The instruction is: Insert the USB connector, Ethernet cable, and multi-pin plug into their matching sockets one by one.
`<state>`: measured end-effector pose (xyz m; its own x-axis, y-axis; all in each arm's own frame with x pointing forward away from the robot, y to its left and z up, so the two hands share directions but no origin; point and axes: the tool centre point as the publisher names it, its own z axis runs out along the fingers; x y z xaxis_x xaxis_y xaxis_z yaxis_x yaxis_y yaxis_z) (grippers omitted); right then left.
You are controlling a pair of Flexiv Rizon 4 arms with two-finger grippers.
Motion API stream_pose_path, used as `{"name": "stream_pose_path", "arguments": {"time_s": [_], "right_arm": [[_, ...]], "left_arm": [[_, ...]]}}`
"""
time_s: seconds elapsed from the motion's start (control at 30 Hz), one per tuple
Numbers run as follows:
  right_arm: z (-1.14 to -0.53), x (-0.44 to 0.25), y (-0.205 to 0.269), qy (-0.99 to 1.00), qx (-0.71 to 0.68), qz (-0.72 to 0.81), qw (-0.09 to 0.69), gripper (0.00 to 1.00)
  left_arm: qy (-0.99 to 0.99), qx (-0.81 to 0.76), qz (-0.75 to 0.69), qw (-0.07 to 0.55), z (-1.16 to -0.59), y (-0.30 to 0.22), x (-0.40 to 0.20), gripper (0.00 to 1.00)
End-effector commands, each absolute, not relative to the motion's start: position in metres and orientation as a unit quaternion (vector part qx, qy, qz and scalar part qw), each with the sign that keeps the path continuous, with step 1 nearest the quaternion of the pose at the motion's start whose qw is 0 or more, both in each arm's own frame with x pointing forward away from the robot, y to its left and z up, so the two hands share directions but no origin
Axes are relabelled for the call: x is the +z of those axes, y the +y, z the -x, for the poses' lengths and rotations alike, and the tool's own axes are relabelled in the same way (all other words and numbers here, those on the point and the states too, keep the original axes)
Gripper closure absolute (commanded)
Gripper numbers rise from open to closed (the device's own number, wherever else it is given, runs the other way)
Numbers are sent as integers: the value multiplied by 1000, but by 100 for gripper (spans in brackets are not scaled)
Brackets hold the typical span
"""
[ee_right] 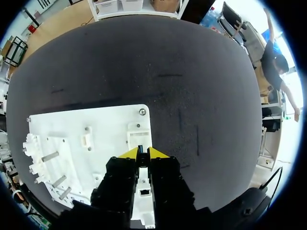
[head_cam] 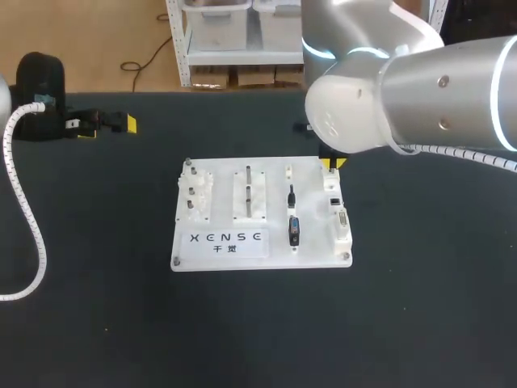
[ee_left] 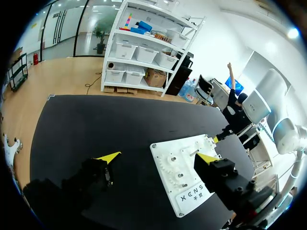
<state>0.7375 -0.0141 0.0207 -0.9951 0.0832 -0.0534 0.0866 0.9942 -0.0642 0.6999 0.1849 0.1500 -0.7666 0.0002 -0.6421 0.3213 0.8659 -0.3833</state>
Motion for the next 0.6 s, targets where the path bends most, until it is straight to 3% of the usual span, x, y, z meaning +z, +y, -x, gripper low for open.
{"name": "stream_pose_path", "arguments": {"time_s": [0.03, 0.6], "right_arm": [[-737, 20, -14, 998, -33, -43, 28, 100], [-738, 23, -13, 998, -27, -37, 48, 100]], "left_arm": [[908, -243, -89, 330, -700, 185, 150, 0], [908, -243, -89, 330, -700, 185, 150, 0]]}}
